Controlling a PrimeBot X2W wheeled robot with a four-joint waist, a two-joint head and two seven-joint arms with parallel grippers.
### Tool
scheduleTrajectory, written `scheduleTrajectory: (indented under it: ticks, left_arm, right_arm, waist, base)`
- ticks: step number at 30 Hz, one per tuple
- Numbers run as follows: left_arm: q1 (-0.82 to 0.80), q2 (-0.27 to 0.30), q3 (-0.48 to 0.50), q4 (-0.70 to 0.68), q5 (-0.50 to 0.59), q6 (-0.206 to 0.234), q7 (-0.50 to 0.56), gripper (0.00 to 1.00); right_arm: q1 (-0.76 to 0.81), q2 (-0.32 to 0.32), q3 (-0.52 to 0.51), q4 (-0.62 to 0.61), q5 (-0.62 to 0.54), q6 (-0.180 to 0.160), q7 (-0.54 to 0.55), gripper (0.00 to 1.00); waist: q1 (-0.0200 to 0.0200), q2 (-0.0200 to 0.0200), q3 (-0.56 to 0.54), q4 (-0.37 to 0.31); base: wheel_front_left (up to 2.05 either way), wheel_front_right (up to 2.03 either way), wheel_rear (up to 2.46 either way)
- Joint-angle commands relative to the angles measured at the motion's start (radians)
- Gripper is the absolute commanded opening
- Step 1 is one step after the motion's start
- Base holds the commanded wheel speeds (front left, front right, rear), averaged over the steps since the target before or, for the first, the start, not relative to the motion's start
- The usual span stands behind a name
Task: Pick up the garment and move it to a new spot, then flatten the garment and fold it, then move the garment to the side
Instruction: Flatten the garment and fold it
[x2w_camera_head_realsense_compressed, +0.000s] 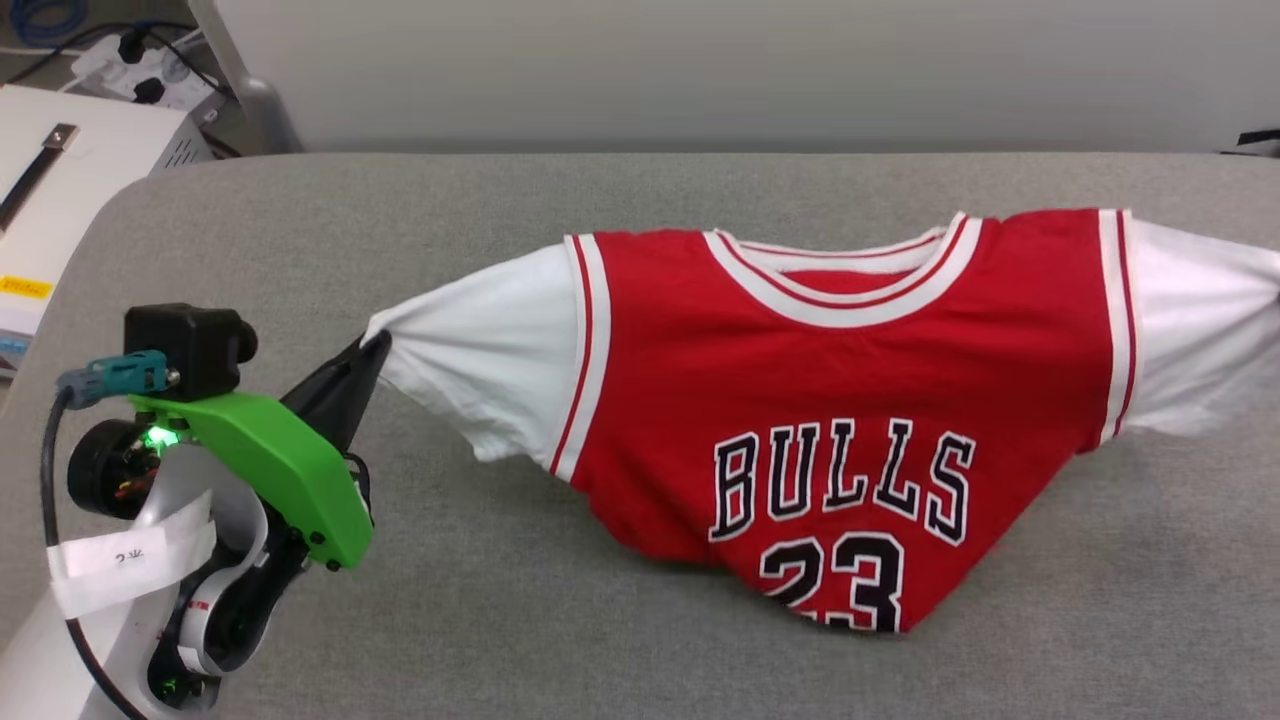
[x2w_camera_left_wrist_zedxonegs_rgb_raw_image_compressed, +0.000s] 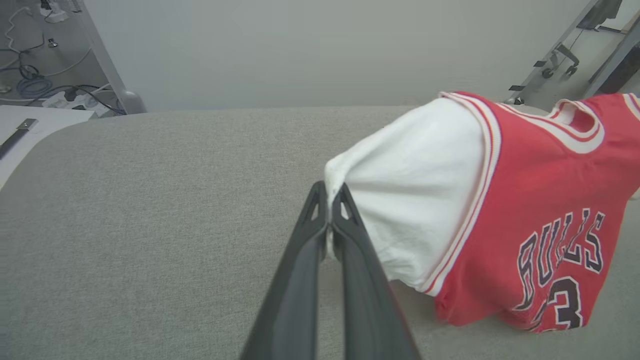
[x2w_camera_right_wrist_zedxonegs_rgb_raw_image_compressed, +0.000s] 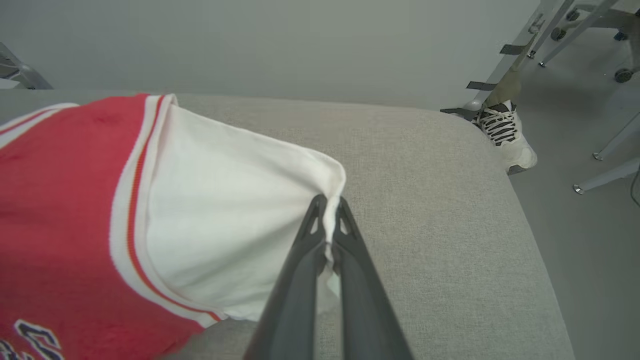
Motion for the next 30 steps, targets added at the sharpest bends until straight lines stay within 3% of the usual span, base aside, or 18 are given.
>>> scheduleTrajectory:
  ticks: [1,14,30]
  left_arm:
    - [0.003,0.004,0.017,-0.012,0.011,0.008,-0.017,0.00]
    - [-0.103,0.048,0.135,-0.114,0.074,0.033,-0.130,0.00]
    - [-0.431,0.129,0.194,-0.037,0.112,-0.030,-0.146,0.00]
  right_arm:
    - [0.002,-0.007,-0.014,-0.029,0.006,-0.001,-0.007,0.00]
    - [-0.096,-0.015,-0.073,-0.181,0.021,-0.001,-0.047,0.00]
    - [-0.439,-0.070,0.005,-0.075,0.048,-0.001,-0.113,0.00]
  waist:
    - [0.0000,0.0000,-0.041,-0.020]
    - [0.0000,0.0000,-0.059,-0.029]
    - [0.0000,0.0000,0.070,-0.047]
  base:
    - [0.00,0.00,0.00]
    - [0.00,0.00,0.00]
    - [0.00,0.00,0.00]
